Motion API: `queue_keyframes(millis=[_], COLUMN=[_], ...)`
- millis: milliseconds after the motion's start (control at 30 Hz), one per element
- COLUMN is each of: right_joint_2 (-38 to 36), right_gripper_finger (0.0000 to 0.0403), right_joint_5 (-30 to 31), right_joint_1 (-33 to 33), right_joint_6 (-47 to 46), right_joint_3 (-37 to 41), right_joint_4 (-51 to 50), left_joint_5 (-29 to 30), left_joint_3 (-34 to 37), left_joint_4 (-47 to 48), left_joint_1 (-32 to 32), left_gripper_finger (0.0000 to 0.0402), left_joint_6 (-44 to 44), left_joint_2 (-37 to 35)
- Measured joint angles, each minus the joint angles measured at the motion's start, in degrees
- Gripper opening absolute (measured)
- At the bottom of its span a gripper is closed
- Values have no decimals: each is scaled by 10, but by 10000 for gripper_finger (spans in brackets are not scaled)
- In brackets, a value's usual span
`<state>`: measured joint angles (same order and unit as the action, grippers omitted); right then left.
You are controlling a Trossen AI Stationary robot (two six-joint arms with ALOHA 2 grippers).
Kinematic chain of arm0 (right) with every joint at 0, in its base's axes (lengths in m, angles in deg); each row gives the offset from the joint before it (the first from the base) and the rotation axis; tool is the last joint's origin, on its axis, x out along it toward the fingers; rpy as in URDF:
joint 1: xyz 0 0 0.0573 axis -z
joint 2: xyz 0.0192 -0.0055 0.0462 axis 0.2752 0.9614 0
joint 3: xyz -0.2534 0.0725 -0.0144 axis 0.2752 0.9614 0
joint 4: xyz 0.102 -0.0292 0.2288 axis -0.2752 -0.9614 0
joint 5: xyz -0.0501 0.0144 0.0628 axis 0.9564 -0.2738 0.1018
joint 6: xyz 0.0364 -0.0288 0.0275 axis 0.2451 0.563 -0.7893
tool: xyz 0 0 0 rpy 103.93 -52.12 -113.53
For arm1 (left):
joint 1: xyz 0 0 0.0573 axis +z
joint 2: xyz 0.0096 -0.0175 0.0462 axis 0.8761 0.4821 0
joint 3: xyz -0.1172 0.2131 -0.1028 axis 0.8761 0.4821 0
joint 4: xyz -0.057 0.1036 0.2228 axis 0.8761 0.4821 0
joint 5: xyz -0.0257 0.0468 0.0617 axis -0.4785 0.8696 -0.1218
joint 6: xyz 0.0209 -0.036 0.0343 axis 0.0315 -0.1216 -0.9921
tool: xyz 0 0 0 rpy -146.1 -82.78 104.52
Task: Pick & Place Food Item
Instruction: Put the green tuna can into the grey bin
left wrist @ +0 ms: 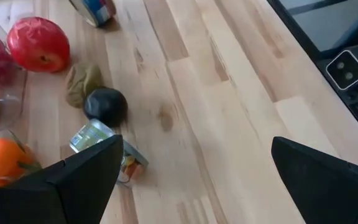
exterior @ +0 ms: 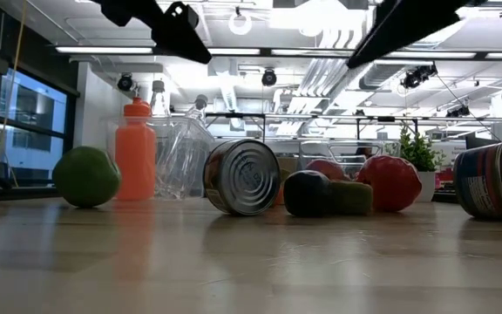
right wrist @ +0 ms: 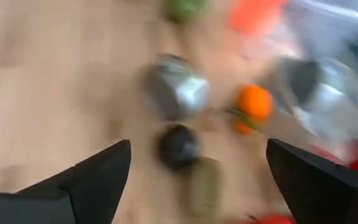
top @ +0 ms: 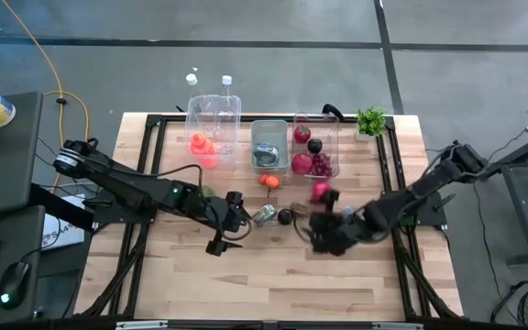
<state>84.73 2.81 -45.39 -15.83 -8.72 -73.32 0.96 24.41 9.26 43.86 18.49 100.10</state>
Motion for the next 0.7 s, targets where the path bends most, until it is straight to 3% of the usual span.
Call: queue_keyframes(millis=[167,267,333,433,500,700], right_joint_2=[24,49,68,100,115,140], right_gripper_finger=[361,361,361,361,361,361], right_joint_5=[-74,-75,-17,119,145,5], right_joint_1=[-42,-51,-50,-29,-6,74], right_joint_6=[27,58,101,146,164,185], right_joint_3=[0,0,0,0,0,0], right_joint_4=[102,130,130,141,155,252], left_joint_5=[8,8,7,7,7,7], left_joint_3=[0,0,0,0,0,0], left_joint_4=[-1,-3,-1,-2,-1,0], left_joint_1=[0,0,0,0,0,4], left_gripper_finger=[400,400,400,400,400,400], left_joint_6=[23,55,62,65,79,121], left_joint_2=[-2,-4,-4,-4,-4,-4])
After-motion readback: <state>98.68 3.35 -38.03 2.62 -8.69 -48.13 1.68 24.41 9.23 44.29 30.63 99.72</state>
